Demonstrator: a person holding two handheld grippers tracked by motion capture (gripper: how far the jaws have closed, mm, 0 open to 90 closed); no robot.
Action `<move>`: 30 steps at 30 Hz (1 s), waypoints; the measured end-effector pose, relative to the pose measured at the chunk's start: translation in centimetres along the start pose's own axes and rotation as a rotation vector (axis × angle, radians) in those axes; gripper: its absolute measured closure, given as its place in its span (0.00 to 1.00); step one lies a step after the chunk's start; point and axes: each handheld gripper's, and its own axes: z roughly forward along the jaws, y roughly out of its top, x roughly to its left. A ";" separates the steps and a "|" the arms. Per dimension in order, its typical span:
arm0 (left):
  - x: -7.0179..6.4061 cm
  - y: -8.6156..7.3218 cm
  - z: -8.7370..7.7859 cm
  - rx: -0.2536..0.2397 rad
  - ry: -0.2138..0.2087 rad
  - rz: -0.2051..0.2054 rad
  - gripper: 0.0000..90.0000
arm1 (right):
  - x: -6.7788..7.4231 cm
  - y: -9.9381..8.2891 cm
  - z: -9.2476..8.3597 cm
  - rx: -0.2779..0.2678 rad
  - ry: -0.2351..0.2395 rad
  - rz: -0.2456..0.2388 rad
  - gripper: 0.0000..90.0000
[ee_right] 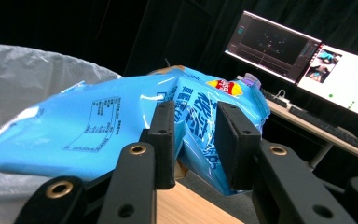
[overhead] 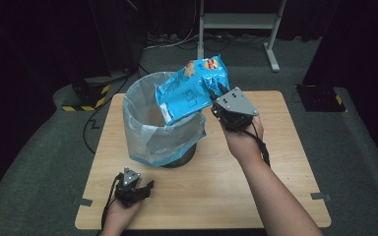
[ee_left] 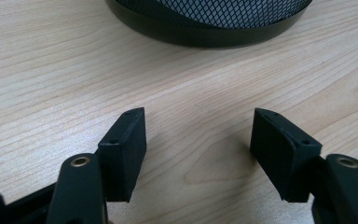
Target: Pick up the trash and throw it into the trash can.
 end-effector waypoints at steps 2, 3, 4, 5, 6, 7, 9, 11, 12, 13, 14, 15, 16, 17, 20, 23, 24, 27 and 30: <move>0.0 0.0 0.0 0.000 0.000 0.000 0.40 | 0.2 0.3 0.1 -0.008 0.009 0.005 0.72; 0.0 0.0 0.0 0.000 0.000 0.000 0.40 | 0.4 0.5 0.1 -0.012 0.013 0.013 0.70; 0.0 0.0 0.0 -0.001 -0.002 -0.003 0.40 | 0.6 0.7 0.1 -0.019 0.020 0.016 0.68; 0.1 0.0 0.0 -0.001 -0.002 -0.001 0.40 | 0.7 0.8 0.1 -0.022 0.024 0.019 0.67; 0.1 0.0 0.0 0.000 -0.003 -0.002 0.40 | 0.9 0.9 0.1 -0.024 0.027 0.024 0.65; 0.1 0.0 0.0 0.000 -0.003 -0.002 0.40 | 0.9 0.9 0.1 -0.024 0.027 0.024 0.65; 0.1 0.0 0.0 -0.001 -0.004 -0.002 0.40 | 1.0 1.0 0.1 -0.031 0.029 0.039 0.62; 0.1 0.0 0.0 0.000 -0.006 -0.004 0.40 | 0.9 0.9 0.2 -0.026 0.023 0.046 0.60; 0.1 0.0 0.0 0.000 -0.006 -0.005 0.40 | 0.9 0.9 0.2 -0.025 0.022 0.049 0.60; 0.1 0.0 0.0 0.000 -0.006 -0.002 0.40 | 0.8 0.8 0.2 -0.023 0.021 0.051 0.60; 0.1 0.0 0.0 -0.001 -0.004 -0.002 0.40 | 0.7 0.8 0.2 -0.022 0.020 0.053 0.60; 0.1 0.0 0.0 0.000 -0.004 -0.002 0.40 | 0.6 0.8 0.2 -0.023 0.018 0.051 0.60; 0.1 0.0 0.0 0.000 -0.003 -0.001 0.40 | 0.6 0.8 0.2 -0.025 0.016 0.053 0.60; 0.0 0.0 0.0 -0.001 -0.004 -0.005 0.40 | 0.6 0.8 0.1 -0.024 0.017 0.054 0.60; 0.0 0.0 0.0 0.000 -0.001 -0.001 0.40 | 0.5 0.7 0.1 -0.023 0.018 0.052 0.60; 0.0 0.0 0.0 0.000 0.001 0.002 0.40 | 0.4 0.6 0.1 -0.018 0.019 0.056 0.60; 0.0 0.0 0.0 0.000 0.001 0.001 0.40 | 0.3 0.6 0.1 -0.018 0.020 0.056 0.60; 0.0 0.0 0.0 -0.001 0.000 0.000 0.40 | 0.2 0.3 0.0 -0.008 0.025 0.061 0.60; 0.0 0.0 0.0 -0.002 -0.003 -0.004 0.40 | 0.0 -0.3 -0.1 0.005 0.037 0.068 0.57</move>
